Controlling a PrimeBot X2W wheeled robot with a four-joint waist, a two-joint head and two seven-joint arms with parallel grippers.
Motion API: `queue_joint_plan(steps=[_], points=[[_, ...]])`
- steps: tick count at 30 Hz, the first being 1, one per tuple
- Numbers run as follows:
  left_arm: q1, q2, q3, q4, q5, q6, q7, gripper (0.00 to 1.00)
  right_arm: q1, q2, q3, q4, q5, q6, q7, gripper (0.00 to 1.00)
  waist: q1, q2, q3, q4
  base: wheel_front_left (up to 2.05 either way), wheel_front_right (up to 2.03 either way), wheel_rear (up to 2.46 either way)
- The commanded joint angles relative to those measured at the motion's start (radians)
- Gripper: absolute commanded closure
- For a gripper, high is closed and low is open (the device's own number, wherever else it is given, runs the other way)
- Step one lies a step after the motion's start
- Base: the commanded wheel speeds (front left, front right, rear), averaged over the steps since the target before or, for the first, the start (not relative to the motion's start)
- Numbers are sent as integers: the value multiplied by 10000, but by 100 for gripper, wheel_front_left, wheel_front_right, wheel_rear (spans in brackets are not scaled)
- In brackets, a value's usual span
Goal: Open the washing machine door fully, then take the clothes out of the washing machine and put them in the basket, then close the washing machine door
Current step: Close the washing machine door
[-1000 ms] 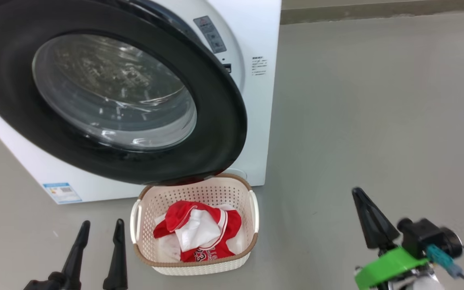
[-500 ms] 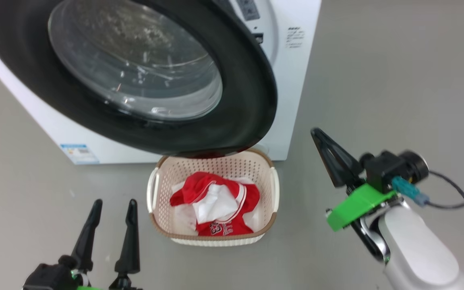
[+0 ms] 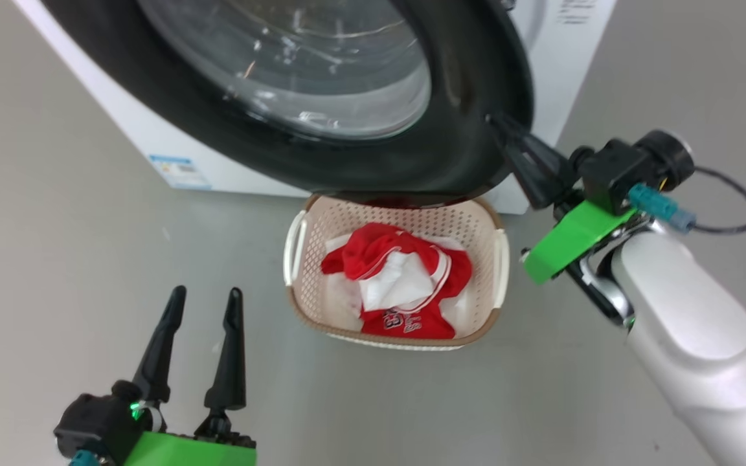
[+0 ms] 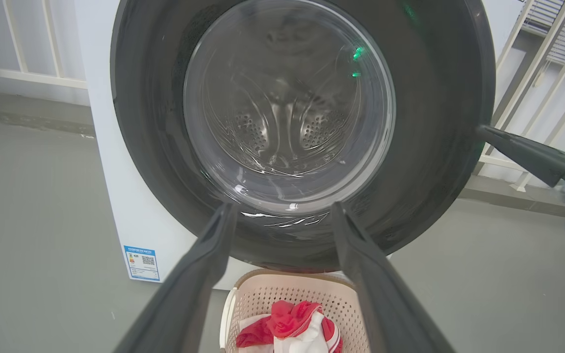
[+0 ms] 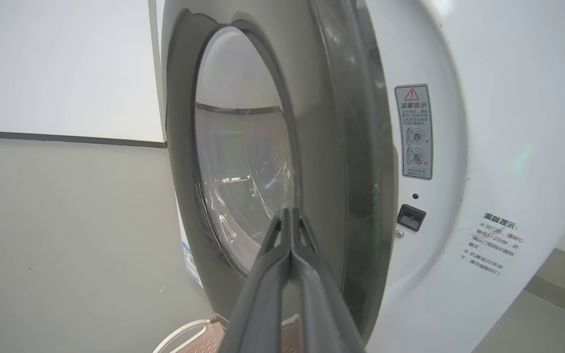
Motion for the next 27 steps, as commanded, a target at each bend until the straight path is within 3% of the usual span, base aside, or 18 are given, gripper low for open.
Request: queue_joint_plan(steps=[1, 27], points=[[-299, 35, 265, -185, 86, -89, -91, 0, -257, -21, 117, -117, 107, 4, -63, 100, 0, 0, 515, 533, 0, 0, 0], [-1100, -114, -388, 27, -553, 25, -91, 0, -2756, -890, -1441, 401, 252, 4, -63, 100, 0, 0, 1955, 1403, 0, 0, 0]])
